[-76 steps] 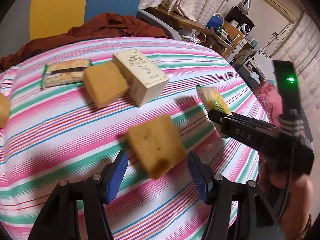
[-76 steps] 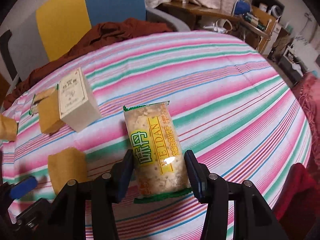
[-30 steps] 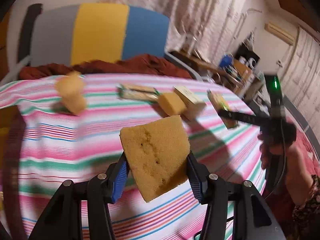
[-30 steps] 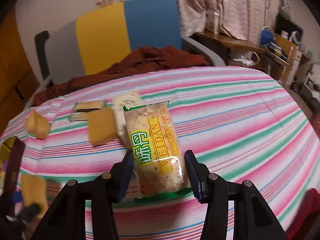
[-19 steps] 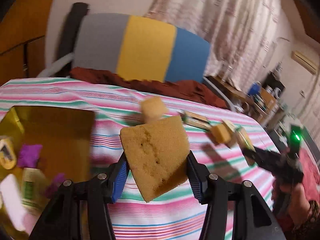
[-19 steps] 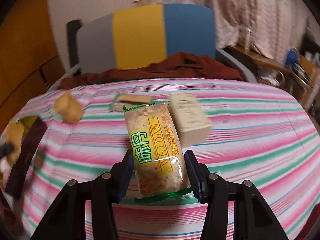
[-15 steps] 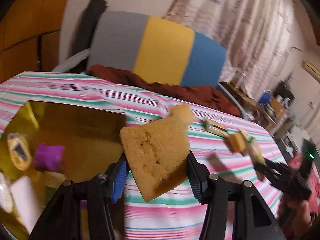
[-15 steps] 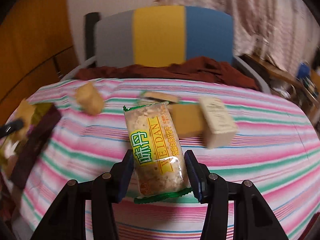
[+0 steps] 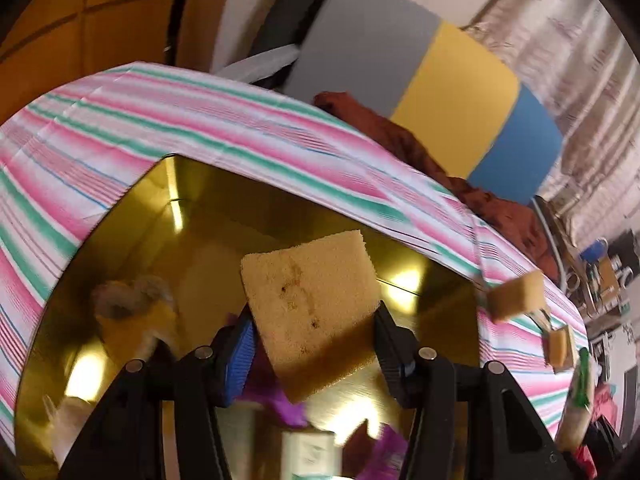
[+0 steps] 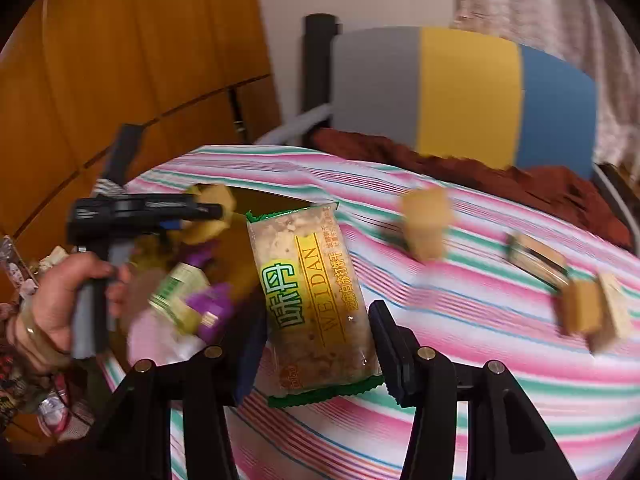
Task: Organize objects
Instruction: 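Carry the sponge block and WEIDAN packet over the gold tray with both grippers, then open the left gripper over the tray while the right gripper releases the WEIDAN packet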
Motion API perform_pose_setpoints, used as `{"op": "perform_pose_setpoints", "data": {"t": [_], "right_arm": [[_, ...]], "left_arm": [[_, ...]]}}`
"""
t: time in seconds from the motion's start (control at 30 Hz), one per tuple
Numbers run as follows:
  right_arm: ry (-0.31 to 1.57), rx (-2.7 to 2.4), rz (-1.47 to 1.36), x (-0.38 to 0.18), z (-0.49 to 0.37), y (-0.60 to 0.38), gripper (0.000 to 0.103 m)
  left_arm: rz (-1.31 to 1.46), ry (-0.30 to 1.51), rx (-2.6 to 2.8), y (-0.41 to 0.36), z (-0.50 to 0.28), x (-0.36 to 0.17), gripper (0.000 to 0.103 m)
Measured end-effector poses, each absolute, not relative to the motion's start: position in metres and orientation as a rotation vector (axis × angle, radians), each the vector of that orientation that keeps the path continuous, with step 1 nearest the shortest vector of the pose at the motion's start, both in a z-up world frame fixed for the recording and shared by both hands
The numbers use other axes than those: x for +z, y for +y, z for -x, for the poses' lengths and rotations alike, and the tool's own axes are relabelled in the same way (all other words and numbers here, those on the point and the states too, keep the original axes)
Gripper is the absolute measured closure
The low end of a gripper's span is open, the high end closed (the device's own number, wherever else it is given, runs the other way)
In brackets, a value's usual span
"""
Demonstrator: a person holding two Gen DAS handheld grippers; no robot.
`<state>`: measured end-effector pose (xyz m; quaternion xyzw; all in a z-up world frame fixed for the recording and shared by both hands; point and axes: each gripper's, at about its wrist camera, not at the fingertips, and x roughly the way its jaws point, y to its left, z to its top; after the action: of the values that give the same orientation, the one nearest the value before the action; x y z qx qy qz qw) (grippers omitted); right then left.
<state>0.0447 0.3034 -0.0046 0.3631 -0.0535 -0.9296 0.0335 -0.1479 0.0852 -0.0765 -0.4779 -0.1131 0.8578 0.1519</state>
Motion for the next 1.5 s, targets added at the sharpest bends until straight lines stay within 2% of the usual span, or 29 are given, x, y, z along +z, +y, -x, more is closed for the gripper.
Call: {"op": "perform_pose_setpoints", "data": {"t": [0.37, 0.5, 0.7, 0.87, 1.03, 1.3, 1.5], "right_arm": [[-0.097, -2.759, -1.219, -0.029, 0.030, 0.233, 0.052], [-0.098, -2.753, -1.254, -0.037, 0.039, 0.228, 0.052], [-0.075, -2.777, -1.275, -0.045, 0.059, 0.224, 0.052], [-0.208, -2.808, -1.252, -0.039, 0.062, 0.233, 0.043], [-0.213, -2.846, -1.156, -0.027, 0.033, 0.238, 0.037], [-0.193, -2.918, -1.159, -0.024, -0.006, 0.269, 0.035], [-0.242, -2.983, -1.221, -0.032, -0.034, 0.316, 0.035]], "left_arm": [[1.382, -0.481, 2.434, 0.056, 0.152, -0.080, 0.038], [1.341, -0.523, 2.441, 0.050, 0.141, -0.074, 0.029], [1.341, -0.535, 2.455, 0.045, 0.147, -0.068, 0.029], [1.303, -0.508, 2.517, 0.043, 0.132, -0.058, 0.029], [1.203, -0.530, 2.537, 0.049, 0.101, -0.047, 0.030], [1.074, -0.377, 2.468, 0.099, 0.053, -0.023, 0.030], [1.074, -0.263, 2.335, 0.148, 0.018, -0.025, 0.030]]}}
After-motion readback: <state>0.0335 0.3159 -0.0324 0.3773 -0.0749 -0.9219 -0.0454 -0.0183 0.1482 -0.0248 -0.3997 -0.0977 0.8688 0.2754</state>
